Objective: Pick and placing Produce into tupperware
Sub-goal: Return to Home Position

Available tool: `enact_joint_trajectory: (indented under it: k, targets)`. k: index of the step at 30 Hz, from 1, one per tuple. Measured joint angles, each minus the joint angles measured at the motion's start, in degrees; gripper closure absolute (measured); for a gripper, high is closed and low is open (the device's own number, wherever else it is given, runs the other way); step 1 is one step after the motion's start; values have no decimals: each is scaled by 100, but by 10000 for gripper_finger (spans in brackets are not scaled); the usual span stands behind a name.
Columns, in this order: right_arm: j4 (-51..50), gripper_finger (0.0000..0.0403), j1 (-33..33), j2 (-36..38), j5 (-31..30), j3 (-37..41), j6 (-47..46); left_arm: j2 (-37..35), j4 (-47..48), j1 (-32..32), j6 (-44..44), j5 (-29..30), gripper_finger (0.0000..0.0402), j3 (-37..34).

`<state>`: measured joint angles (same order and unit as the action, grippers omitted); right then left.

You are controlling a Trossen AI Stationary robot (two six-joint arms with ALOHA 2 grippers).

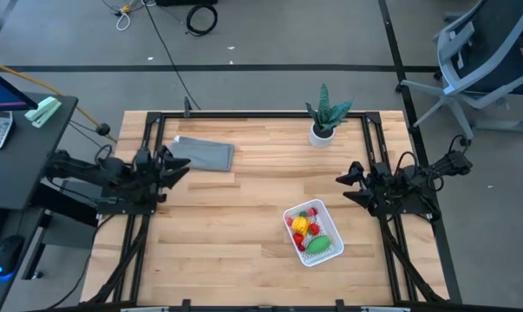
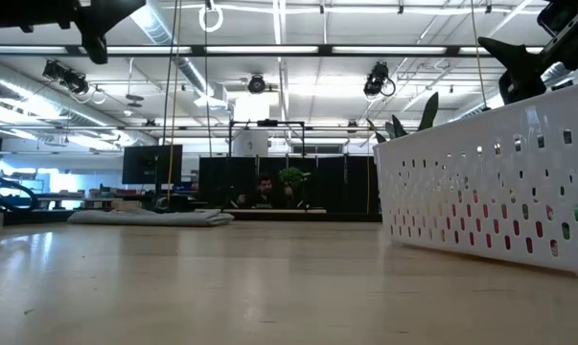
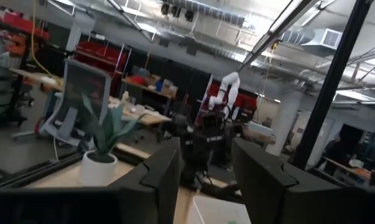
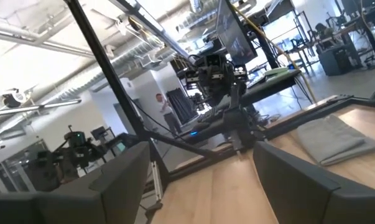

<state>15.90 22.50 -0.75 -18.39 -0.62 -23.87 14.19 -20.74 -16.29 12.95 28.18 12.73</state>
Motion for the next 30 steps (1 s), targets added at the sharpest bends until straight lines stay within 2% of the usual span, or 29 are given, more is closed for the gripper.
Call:
enact_joint_trajectory:
  k: [4,8,18,26,30]
  targets:
    - [0,105,0,0,2,0,-60,-570,345,0,117,2,256,2]
    - [-1,105,0,0,0,0,40,-790,541,0,-10,0,262,0]
    - [0,105,0,0,0,2,181,-793,491,0,79,0,255,0]
    - [-2,105,0,0,-2,2,357,-784,1159,0,317,-11,249,-4]
    - [0,105,0,0,-2,2,355,-789,1188,-7,262,-10,256,-9]
